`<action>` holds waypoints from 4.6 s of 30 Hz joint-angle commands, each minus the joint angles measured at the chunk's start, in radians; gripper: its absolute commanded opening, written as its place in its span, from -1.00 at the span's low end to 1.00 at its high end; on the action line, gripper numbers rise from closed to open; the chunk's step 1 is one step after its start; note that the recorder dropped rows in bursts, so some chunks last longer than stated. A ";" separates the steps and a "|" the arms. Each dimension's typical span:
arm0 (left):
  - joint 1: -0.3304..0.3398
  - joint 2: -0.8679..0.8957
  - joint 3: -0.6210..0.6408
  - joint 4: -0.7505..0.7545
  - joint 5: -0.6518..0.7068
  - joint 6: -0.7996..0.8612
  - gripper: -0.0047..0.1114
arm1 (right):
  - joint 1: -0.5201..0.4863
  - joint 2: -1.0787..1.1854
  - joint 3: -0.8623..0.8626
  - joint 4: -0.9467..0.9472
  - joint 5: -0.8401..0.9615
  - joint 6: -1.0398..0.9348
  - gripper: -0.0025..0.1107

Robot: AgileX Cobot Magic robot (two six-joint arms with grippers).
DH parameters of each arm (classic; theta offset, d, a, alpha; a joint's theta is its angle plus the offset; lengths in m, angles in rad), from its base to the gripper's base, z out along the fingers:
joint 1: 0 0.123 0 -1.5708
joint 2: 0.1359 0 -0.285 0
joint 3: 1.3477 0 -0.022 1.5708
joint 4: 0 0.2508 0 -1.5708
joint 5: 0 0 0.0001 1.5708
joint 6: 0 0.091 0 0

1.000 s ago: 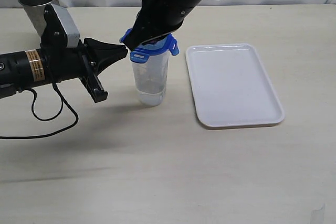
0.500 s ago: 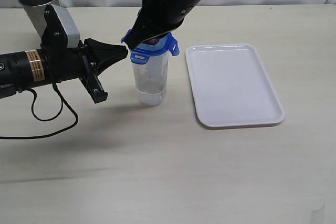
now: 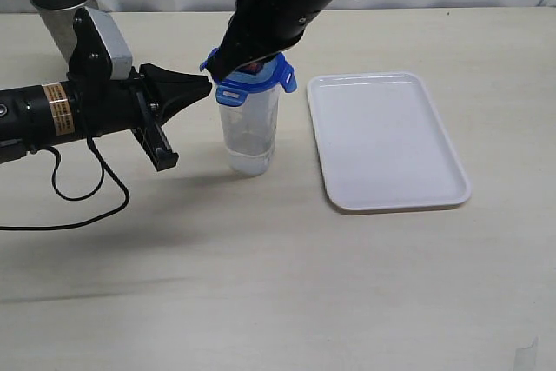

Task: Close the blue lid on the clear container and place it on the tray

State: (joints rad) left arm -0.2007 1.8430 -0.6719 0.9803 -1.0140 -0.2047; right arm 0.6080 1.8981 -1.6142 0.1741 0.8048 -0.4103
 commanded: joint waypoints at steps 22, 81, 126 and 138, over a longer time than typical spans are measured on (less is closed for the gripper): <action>0.019 -0.006 -0.008 0.004 0.036 -0.010 -0.92 | -0.002 -0.025 0.003 -0.033 0.001 0.051 -0.87; -0.125 0.425 -0.320 0.057 -0.059 -0.106 0.89 | -0.002 -0.031 0.003 -0.026 0.079 0.084 -0.87; -0.123 0.425 -0.320 0.178 -0.061 -0.144 -0.92 | 0.243 -0.118 -0.096 -0.357 0.332 0.216 -0.28; -0.123 0.425 -0.320 0.178 -0.084 -0.144 -0.92 | 0.243 -0.010 -0.096 -0.397 0.325 0.210 -0.10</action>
State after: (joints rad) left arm -0.3248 2.2669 -0.9940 1.1415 -1.0926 -0.3437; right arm 0.8515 1.8744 -1.7073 -0.2038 1.1321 -0.1977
